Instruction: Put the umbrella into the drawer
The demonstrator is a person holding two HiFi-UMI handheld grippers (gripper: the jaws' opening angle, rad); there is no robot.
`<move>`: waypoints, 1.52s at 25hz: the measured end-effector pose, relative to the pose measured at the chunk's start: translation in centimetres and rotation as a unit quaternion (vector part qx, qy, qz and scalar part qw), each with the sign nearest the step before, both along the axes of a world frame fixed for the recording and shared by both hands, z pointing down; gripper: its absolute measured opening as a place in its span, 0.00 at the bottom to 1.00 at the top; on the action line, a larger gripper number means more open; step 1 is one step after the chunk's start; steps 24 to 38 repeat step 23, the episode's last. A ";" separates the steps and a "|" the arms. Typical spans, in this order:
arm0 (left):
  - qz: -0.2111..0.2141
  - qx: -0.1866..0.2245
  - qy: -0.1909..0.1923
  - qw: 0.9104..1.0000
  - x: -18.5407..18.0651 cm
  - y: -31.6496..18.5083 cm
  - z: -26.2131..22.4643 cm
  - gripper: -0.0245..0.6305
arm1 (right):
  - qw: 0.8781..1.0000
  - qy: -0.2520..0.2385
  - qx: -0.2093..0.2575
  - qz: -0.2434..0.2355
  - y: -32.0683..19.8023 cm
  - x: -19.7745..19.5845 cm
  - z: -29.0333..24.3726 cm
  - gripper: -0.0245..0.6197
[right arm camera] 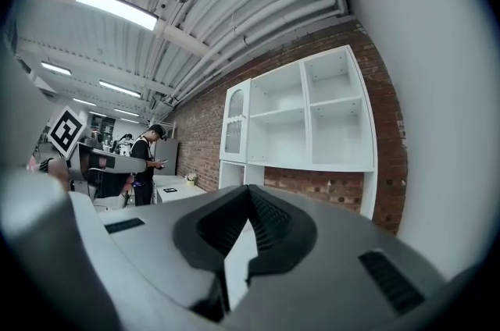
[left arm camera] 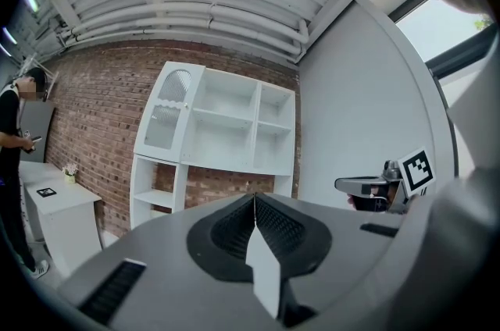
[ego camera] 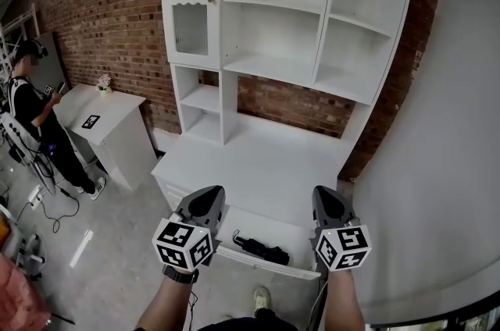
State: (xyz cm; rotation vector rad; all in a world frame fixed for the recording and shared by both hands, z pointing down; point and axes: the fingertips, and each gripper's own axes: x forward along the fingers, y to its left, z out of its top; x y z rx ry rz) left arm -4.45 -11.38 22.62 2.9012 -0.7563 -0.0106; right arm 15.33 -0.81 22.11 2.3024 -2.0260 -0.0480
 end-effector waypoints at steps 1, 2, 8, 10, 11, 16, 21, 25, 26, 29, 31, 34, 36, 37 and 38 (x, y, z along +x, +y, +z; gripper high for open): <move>0.000 0.001 0.001 1.000 0.0 0.0 0.0 0.05 | 1.000 0.002 0.001 -0.001 0.0 -0.1 0.0 0.05; -0.001 0.001 0.001 1.000 -0.1 -0.1 0.0 0.05 | 1.000 0.002 0.001 -0.001 -0.1 -0.1 0.0 0.05; -0.006 -0.002 0.003 1.000 -0.5 -0.5 0.5 0.05 | 1.000 0.004 0.000 -0.004 -0.4 -0.5 0.3 0.05; -0.008 -0.002 0.003 1.000 -0.5 -0.5 0.7 0.05 | 1.000 0.004 -0.001 -0.006 -0.4 -0.5 0.5 0.05; -0.009 -0.002 0.003 1.000 -0.5 -0.5 0.7 0.05 | 1.000 0.004 -0.001 -0.006 -0.4 -0.5 0.6 0.05; -0.011 0.004 -0.004 1.000 -0.4 -0.6 0.5 0.05 | 1.000 0.004 0.000 -0.006 -0.6 -0.3 0.4 0.05; -0.014 0.008 -0.007 1.000 -0.4 -0.4 0.7 0.05 | 1.000 0.004 0.000 -0.007 -0.5 -0.3 0.5 0.05; -0.015 0.008 -0.007 1.000 -0.5 -0.3 0.7 0.05 | 1.000 0.005 0.000 -0.007 -0.4 -0.3 0.6 0.05; -0.015 0.008 -0.007 1.000 -0.5 -0.3 0.7 0.05 | 1.000 0.005 0.000 -0.007 -0.4 -0.3 0.6 0.05; -0.015 0.008 -0.007 1.000 -0.5 -0.3 0.7 0.05 | 1.000 0.005 0.000 -0.007 -0.4 -0.3 0.6 0.05; -0.015 0.008 -0.007 1.000 -0.5 -0.3 0.7 0.05 | 1.000 0.005 0.000 -0.007 -0.4 -0.3 0.6 0.05; -0.015 0.008 -0.007 1.000 -0.5 -0.3 0.7 0.05 | 1.000 0.005 0.000 -0.007 -0.4 -0.3 0.6 0.05; -0.015 0.008 -0.007 1.000 -0.5 -0.3 0.7 0.05 | 1.000 0.005 0.000 -0.007 -0.4 -0.3 0.6 0.05; -0.015 0.008 -0.007 1.000 -0.5 -0.3 0.7 0.05 | 1.000 0.005 0.000 -0.007 -0.4 -0.3 0.6 0.05; -0.015 0.008 -0.007 1.000 -0.5 -0.3 0.7 0.05 | 1.000 0.005 0.000 -0.007 -0.4 -0.3 0.6 0.05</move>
